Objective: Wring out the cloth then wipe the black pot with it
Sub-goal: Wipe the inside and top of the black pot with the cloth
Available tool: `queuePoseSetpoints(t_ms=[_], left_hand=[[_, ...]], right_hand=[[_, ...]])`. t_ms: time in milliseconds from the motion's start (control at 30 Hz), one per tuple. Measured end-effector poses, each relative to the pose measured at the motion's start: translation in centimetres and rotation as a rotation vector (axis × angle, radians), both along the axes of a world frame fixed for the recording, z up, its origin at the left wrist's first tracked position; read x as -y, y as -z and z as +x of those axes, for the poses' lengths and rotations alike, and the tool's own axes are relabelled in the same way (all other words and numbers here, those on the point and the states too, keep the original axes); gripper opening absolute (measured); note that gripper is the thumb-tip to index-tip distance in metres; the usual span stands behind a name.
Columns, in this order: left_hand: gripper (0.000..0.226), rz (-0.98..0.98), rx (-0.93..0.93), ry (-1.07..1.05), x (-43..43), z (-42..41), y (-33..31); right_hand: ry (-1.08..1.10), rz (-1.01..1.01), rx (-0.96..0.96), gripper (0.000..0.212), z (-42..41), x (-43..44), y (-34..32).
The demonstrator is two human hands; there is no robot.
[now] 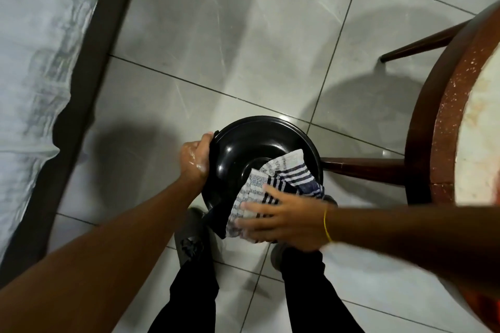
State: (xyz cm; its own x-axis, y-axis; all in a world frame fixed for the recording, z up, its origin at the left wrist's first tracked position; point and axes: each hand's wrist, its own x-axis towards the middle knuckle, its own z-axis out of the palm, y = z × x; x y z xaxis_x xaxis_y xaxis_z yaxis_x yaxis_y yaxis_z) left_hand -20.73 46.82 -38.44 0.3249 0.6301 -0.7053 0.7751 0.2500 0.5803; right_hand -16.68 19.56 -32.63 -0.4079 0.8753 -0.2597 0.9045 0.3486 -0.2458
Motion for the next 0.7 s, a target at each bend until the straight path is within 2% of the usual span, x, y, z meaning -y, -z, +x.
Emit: queuePoseSetpoints(t_ms=[67, 133, 233, 333, 400, 500, 600, 700], left_hand=[[0.049, -0.006, 0.020, 0.023, -0.1, -0.5, 0.5], [0.052, -0.029, 0.068, 0.012, -0.2, -0.7, 0.6], [0.057, -0.127, 0.080, -0.072, -0.4, -0.7, 0.2], [0.064, -0.407, 0.087, -0.206, -0.5, -0.7, -0.5], [0.072, -0.534, 0.096, -0.207, -0.7, -0.7, -0.8], [0.078, -0.618, 0.139, -0.175, -0.8, -1.1, -1.4], [0.081, -0.692, 0.230, -0.177, -0.8, -1.3, -1.9], [0.074, -0.598, 0.153, -0.235, -0.6, -1.3, -2.1]], right_hand=[[-0.163, 0.040, -0.037, 0.077, 3.0, -1.4, 1.9], [-0.230, 0.092, -0.099, 0.070, 4.1, -3.1, 2.9], [-0.148, 0.122, -0.171, 0.068, 3.5, -3.9, 2.9], [-0.050, 0.083, -0.202, 0.067, 3.1, -3.6, 2.8], [0.023, 0.085, -0.195, 0.068, 2.7, -3.9, 2.7], [0.310, 0.138, -0.106, 0.073, 1.8, -6.2, 2.8], [0.829, 0.186, -0.048, 0.074, 1.2, -10.3, 2.3], [1.330, 0.138, 0.005, 0.071, 1.0, -12.6, 1.6]])
